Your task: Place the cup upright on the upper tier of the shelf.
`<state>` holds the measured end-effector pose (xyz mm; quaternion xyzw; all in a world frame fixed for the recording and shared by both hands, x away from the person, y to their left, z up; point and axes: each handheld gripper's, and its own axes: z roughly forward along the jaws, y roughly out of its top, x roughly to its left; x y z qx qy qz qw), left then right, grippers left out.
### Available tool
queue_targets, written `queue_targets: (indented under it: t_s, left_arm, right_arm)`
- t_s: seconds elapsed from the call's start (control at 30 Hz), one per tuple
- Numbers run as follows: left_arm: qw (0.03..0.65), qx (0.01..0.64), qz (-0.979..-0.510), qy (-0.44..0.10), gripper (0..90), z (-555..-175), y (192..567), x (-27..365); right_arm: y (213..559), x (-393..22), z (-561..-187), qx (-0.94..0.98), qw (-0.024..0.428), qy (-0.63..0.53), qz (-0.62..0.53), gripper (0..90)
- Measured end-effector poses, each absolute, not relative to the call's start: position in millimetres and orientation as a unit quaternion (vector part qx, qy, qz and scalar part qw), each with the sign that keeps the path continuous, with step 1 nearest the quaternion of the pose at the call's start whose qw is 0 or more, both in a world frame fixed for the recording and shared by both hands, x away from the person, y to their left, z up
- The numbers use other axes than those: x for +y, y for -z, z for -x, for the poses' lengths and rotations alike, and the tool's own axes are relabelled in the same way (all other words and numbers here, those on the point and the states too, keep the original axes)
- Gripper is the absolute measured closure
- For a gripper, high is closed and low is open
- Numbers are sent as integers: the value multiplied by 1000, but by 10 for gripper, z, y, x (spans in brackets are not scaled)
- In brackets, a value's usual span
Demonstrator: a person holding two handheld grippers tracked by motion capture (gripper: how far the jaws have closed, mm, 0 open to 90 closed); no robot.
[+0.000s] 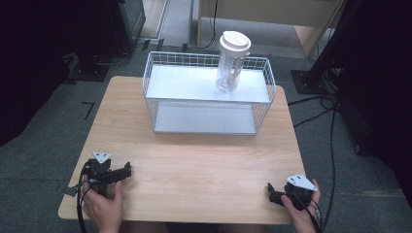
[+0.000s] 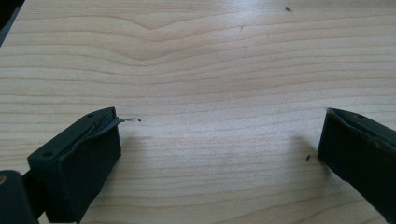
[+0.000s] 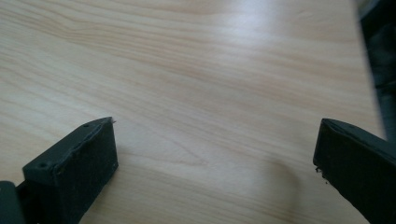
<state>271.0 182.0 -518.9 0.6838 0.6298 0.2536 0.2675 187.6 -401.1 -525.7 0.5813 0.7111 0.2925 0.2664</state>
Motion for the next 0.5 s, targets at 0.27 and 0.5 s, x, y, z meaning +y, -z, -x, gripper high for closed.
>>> queue_targets:
  t_s: [0.27,0.5]
  left_arm:
    - [268,630,-683,-254,0,-2710,5189,1819]
    - [267,630,-683,-254,0,-2710,5189,1819]
  right_arm:
    - [5266,-4079,-1918,704,237,-302,-598,0]
    - [5266,-4076,-1916,709,234,-304,-592,0]
